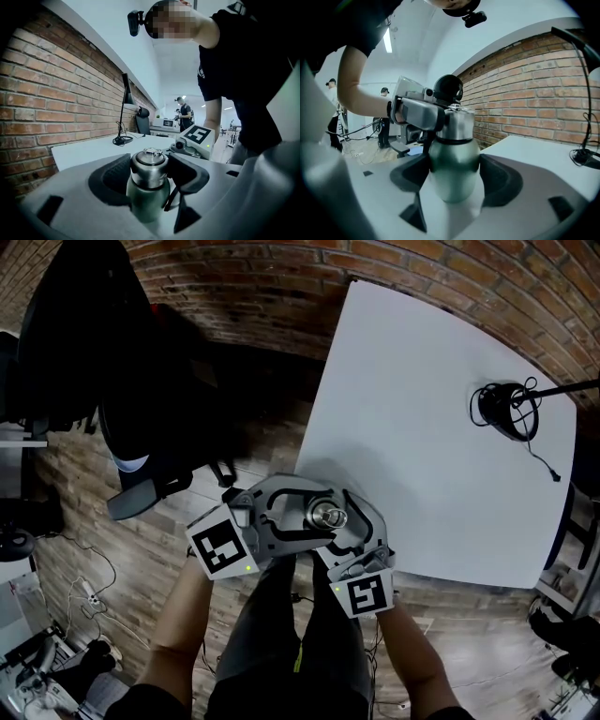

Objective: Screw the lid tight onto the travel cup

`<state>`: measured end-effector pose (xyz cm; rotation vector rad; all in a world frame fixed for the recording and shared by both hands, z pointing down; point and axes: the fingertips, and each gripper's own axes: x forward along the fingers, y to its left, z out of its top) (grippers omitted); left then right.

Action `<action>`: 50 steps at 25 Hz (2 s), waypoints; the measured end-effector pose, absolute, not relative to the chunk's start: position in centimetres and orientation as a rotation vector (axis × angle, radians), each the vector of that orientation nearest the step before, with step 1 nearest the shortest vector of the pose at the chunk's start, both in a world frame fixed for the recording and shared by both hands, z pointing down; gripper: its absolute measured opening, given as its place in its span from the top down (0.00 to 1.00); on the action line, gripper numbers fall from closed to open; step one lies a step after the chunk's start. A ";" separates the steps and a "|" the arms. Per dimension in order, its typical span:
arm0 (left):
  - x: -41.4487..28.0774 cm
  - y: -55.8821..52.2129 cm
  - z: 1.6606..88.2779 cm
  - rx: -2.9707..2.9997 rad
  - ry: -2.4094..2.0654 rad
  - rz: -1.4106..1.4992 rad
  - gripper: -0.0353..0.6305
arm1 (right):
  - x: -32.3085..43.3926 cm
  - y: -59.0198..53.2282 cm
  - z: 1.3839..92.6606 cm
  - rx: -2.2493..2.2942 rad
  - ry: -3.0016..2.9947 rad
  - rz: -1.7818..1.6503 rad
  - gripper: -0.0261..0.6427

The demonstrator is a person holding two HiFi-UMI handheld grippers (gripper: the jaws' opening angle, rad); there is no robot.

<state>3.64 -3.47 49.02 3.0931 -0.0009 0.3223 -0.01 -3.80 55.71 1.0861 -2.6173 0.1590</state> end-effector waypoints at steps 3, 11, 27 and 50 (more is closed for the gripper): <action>3.6 -3.6 49.0 3.083 -0.048 0.287 0.56 | 0.0 -3.8 55.8 1.090 -2.619 0.161 0.49; 2.6 -4.0 48.8 3.015 -0.313 0.181 0.47 | 0.1 -3.9 55.7 1.098 -2.618 0.161 0.49; 2.7 -4.8 49.4 2.935 -1.083 0.363 0.56 | 0.1 -3.7 56.0 1.121 -2.611 0.186 0.49; 3.4 -3.0 50.1 3.113 -0.096 0.306 0.56 | 0.2 -3.7 55.9 1.128 -2.613 0.186 0.49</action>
